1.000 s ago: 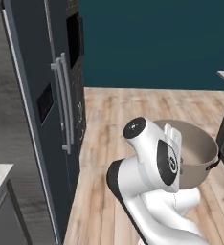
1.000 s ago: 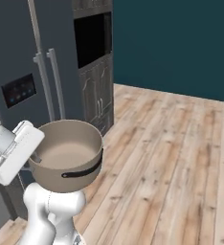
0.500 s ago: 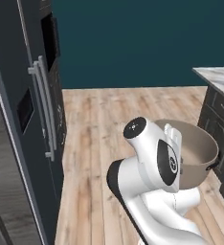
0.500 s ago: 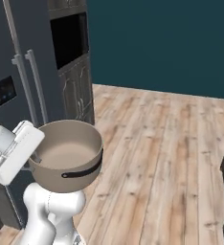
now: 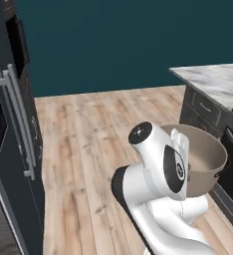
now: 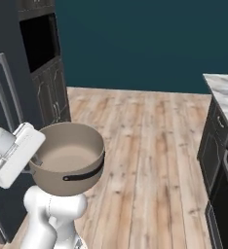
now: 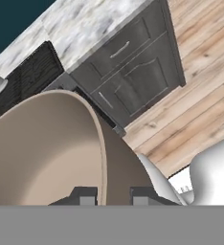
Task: Pick the kettle from the cabinet and place it on a stove burner. Then pick the pot from the counter and place it on another stove burner. Finally, turn both burners on.
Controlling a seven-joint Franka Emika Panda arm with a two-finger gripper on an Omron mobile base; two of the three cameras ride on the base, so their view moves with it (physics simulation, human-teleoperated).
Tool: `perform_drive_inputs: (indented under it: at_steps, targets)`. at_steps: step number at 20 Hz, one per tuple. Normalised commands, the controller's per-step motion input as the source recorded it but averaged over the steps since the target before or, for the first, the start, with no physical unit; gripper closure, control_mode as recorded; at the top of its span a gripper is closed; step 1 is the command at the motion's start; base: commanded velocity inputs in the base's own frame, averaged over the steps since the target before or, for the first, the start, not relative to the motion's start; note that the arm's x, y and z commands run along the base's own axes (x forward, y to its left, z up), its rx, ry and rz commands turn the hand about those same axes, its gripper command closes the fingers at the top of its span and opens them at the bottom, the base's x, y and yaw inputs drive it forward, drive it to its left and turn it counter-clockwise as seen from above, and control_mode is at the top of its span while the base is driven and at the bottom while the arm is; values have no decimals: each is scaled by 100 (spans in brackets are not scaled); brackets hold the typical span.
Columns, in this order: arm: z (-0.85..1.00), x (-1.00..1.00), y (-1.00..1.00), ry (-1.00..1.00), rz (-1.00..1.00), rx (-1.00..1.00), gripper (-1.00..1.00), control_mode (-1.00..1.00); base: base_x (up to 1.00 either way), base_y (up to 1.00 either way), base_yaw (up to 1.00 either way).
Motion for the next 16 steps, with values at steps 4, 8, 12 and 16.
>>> perform_drive_inputs:
  at_steps: [4, 8, 12, 16]
  targets:
    - [0, 0, 0, 0, 0, 0, 100, 100, -1, 0, -34]
    - [0, 0, 0, 0, 0, 0, 100, 100, 0, 0, -34]
    - [0, 0, 0, 0, 0, 0, 100, 100, 0, 0, -35]
    - [0, 0, 0, 0, 0, 0, 100, 100, 0, 0, -35]
